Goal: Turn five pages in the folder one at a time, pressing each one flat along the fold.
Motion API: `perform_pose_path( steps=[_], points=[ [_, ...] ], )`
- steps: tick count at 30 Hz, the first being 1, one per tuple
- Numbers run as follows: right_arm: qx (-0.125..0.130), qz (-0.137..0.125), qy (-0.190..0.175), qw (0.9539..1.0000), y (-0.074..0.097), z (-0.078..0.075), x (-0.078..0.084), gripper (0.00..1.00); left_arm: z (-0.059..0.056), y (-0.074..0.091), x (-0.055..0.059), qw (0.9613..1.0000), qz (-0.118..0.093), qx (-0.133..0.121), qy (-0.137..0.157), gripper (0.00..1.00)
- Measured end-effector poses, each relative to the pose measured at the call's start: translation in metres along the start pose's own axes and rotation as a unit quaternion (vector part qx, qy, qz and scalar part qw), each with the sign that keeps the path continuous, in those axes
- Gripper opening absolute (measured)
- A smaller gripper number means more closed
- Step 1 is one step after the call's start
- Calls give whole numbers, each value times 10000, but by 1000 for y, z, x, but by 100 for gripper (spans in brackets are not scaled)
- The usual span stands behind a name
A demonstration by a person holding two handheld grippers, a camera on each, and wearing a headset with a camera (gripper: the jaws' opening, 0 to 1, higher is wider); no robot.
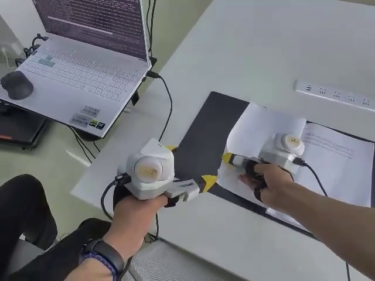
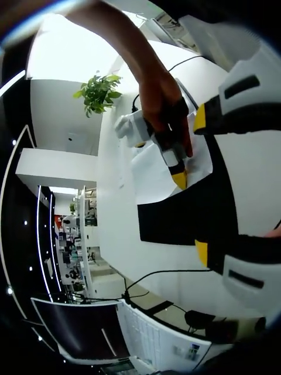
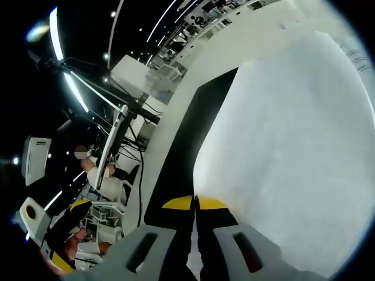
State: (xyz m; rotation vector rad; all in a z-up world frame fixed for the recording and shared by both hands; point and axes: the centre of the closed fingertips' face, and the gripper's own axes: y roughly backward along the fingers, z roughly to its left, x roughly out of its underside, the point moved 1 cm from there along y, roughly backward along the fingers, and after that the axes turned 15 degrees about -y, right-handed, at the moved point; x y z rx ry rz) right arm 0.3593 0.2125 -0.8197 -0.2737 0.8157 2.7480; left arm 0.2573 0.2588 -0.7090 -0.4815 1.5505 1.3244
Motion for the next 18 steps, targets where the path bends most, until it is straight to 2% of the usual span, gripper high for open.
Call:
perform_pose_path(
  steps=[3,7,13,18],
  points=[
    [4,-29,58,10000,-1,1,0,0,-5,-2,7,10000,70,39,38,70],
    [-219,10,0,9998,-1,8,3,10,-10,-5,5,9999,73,104,6,70],
    [-339,24,20,9994,2,16,7,22,-13,-13,2,9998,66,190,-16,69],
    [-476,200,24,9987,6,20,14,27,-16,-22,5,9994,127,312,-79,67]
  ],
)
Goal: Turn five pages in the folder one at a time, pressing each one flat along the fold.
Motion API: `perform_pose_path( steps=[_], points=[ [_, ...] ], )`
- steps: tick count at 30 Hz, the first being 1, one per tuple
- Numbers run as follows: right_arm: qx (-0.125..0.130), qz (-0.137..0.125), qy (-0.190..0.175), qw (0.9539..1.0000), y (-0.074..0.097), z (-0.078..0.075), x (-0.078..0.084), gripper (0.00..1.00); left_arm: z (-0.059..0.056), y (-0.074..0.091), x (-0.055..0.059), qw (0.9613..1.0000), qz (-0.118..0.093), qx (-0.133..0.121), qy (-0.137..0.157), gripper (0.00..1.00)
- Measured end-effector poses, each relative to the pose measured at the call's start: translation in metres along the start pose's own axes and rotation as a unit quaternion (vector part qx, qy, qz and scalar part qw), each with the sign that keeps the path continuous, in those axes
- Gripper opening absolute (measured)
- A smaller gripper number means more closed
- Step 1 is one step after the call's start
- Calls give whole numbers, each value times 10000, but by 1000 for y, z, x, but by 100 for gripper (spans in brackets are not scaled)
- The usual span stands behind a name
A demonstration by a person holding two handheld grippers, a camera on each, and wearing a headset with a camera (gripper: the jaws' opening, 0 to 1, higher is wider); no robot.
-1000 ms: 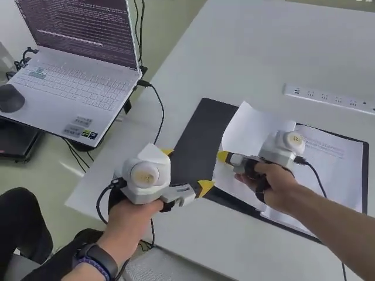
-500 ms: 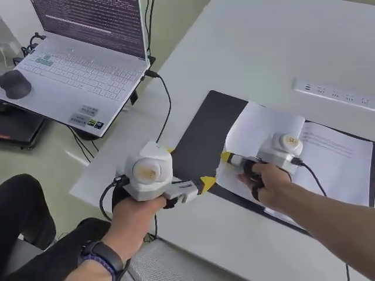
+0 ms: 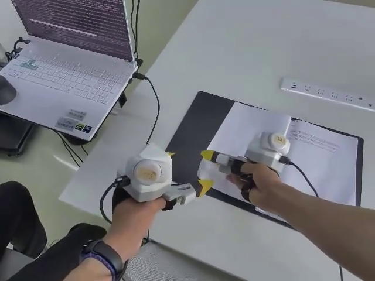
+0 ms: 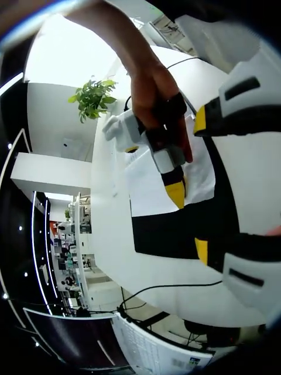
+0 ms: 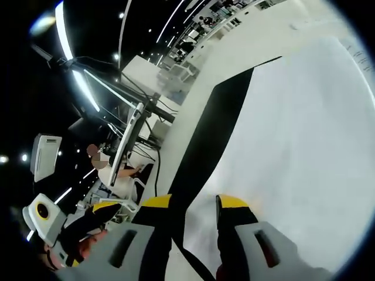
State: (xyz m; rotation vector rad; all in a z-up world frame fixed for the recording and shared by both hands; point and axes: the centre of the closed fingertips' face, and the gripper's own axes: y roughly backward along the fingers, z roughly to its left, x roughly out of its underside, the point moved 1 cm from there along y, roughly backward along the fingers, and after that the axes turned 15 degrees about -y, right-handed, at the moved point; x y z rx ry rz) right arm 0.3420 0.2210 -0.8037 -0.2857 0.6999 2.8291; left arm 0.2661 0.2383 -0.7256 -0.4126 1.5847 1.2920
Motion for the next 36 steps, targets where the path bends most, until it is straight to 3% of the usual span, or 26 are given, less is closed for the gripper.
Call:
perform_pose_path(
  steps=[7,13,17,24,28,31,36],
  points=[
    [-304,199,83,9993,16,16,6,43,-5,-20,-2,9998,59,201,-33,60],
    [-450,-88,193,9988,33,24,-13,43,-13,-38,-4,9992,67,310,-239,45],
    [-490,-212,289,9982,46,27,-22,43,-17,-48,0,9986,150,400,-312,40],
    [-392,-535,313,9973,71,15,-46,42,-17,-61,19,9972,442,437,-424,23],
    [-312,-668,191,9971,82,6,-50,42,-17,-65,29,9960,604,470,-471,9],
    [-291,-726,179,9968,90,2,-51,41,-16,-67,35,9957,676,459,-444,7],
    [-213,-705,266,9969,99,-7,-50,41,-14,-70,48,9918,973,413,-718,1]
  ],
)
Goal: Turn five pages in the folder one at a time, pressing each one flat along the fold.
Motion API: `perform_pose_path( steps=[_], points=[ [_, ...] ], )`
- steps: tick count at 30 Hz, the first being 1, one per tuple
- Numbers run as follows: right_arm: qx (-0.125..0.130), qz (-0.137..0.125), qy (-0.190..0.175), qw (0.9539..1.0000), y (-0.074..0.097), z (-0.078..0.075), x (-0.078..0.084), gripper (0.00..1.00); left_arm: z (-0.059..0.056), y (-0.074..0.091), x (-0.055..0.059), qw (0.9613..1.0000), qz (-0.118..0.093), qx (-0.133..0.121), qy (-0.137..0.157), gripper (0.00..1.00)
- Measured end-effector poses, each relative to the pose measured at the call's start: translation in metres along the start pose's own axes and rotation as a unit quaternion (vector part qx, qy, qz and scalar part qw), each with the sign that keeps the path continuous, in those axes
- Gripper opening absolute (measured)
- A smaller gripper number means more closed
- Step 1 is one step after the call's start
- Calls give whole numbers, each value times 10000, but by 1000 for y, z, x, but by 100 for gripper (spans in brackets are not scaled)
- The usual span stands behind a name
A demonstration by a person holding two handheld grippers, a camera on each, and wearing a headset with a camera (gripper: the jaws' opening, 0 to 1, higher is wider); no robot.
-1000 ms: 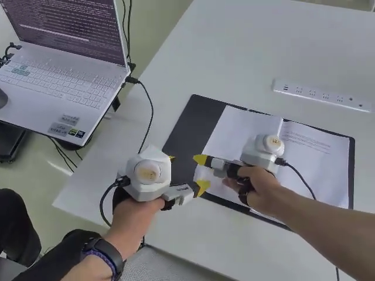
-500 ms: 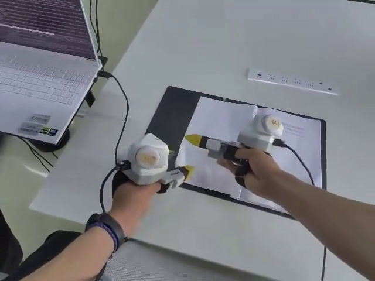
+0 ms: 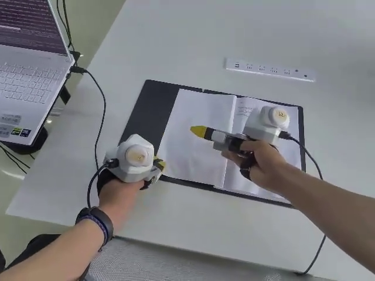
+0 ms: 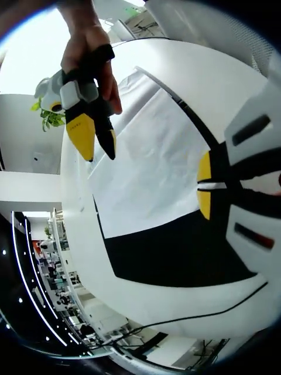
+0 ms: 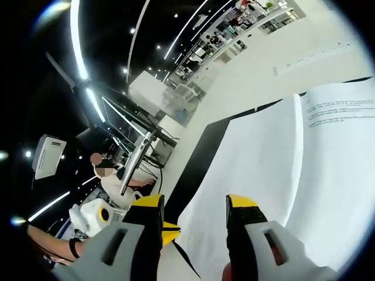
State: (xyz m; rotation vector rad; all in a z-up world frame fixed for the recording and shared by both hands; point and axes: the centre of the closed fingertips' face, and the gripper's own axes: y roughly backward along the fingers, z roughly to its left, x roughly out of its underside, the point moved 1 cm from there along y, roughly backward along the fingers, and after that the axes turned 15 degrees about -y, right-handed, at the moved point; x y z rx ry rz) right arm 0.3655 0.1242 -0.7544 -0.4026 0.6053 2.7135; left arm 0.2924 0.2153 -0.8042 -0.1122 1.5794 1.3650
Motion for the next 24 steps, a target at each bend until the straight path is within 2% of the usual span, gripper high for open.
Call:
perform_pose_path(
  steps=[2,4,5,6,10,13,18,24],
  points=[
    [21,4,4,10000,3,-2,1,40,0,-1,3,10000,81,5,-2,0],
    [44,-43,-21,10000,7,-6,-2,40,-2,-2,11,9991,315,20,-290,0],
    [45,-56,-29,10000,8,-7,-3,40,-1,-3,8,9987,213,-56,-450,0],
    [48,-69,-31,10000,9,-7,-4,39,-4,-1,9,9982,283,-48,-524,0],
    [48,-132,18,9999,15,-4,-6,37,-2,-2,9,9989,256,-58,-380,0],
    [73,-151,84,9998,20,-7,-11,35,-2,-2,9,9992,237,-70,-319,0],
    [108,-214,217,9995,29,-6,-20,27,-2,-2,8,9994,253,-106,-205,0],
    [208,-278,255,9991,33,-14,-32,23,-1,-2,8,9995,251,-127,-167,0]
  ],
)
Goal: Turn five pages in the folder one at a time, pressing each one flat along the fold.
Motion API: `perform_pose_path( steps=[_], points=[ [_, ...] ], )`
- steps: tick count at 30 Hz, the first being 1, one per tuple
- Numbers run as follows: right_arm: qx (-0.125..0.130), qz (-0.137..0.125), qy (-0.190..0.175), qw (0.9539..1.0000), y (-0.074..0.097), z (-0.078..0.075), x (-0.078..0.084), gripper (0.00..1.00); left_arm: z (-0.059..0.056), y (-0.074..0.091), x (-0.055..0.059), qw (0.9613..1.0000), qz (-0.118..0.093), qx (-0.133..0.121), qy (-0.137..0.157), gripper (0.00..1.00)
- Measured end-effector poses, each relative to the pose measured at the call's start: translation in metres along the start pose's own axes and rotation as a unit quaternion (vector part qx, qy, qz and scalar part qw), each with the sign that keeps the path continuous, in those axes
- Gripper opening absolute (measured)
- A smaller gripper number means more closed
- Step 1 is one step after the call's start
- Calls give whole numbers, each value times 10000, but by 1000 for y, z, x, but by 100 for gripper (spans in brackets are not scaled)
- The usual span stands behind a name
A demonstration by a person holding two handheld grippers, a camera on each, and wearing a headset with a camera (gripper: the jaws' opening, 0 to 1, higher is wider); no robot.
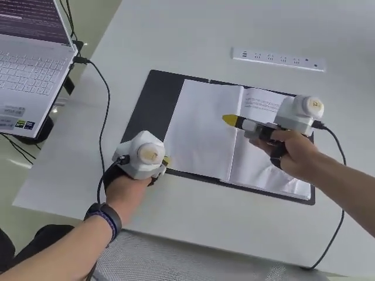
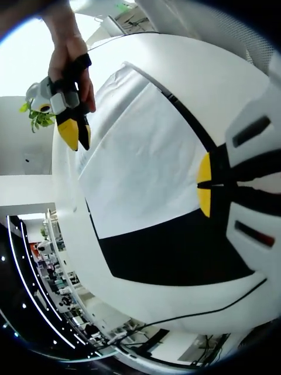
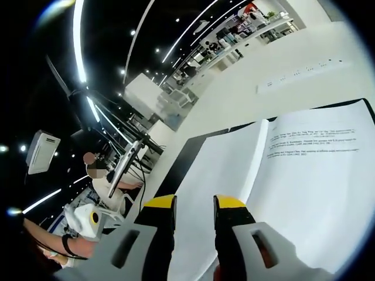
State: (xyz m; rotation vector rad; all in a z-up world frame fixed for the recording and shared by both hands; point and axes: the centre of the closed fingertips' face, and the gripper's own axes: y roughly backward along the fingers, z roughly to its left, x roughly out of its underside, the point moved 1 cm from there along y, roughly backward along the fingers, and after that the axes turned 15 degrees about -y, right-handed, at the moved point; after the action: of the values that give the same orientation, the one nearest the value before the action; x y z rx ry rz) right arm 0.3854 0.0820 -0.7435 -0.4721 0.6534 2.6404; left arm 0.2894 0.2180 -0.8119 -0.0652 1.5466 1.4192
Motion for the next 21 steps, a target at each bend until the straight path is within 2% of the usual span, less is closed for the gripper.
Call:
perform_pose_path(
  steps=[6,9,14,21],
  points=[
    [37,-61,-8,10000,-3,-10,-8,20,1,0,0,9999,-32,-1,100,0],
    [116,-120,-115,9998,-7,-17,-12,15,2,1,1,9997,-128,21,200,0],
    [106,-267,-294,9992,-9,-23,-14,8,1,0,0,9999,-85,8,99,0],
    [179,-257,-336,9989,-11,-26,-14,4,2,-1,1,9999,-106,19,135,0]
  ],
)
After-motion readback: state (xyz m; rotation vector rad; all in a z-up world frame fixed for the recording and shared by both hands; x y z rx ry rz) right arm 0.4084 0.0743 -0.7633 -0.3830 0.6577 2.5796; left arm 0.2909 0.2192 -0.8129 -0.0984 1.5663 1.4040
